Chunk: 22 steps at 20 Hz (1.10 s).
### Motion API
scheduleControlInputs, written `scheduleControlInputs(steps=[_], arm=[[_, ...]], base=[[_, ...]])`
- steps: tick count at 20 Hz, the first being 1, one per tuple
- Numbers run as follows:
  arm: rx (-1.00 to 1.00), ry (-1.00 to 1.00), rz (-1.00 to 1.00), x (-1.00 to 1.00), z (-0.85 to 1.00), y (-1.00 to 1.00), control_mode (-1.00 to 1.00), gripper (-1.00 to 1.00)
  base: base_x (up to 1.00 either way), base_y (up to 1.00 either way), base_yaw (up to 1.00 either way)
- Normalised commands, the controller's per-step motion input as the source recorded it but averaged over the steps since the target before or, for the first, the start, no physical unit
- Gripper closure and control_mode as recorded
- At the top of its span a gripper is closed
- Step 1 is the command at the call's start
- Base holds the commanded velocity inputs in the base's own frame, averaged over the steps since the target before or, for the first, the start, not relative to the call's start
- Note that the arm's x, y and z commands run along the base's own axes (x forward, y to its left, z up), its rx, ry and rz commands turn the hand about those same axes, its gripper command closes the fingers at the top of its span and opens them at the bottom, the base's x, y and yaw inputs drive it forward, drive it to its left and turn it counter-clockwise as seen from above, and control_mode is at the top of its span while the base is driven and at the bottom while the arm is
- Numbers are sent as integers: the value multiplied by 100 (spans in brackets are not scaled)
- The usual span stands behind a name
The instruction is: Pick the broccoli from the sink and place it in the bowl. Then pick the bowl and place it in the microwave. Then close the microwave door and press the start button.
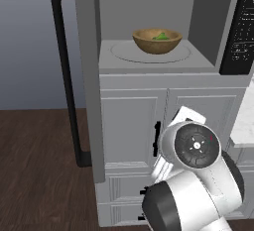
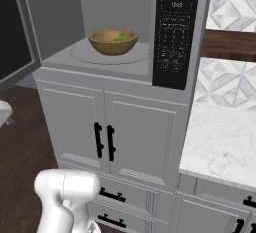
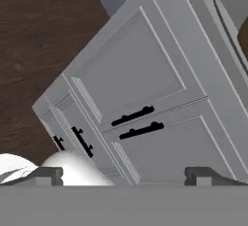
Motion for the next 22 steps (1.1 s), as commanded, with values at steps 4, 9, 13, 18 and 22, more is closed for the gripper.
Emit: scheduleControlInputs(steps=[4, 9, 13, 18, 22], arm=[[-20, -13, 16, -69, -2, 39, -100, -100], [-18, -17, 15, -81, -10, 37, -100, -100], [-30, -14, 12, -48, -43, 84, -100, -100], [-31, -23, 10, -66, -9, 77, -100, -100], [-37, -9, 5, -17, -31, 99, -100, -100]], base=[[0, 0, 0], [0, 0, 0], [0, 0, 0], [0, 0, 0], [0, 0, 0]])
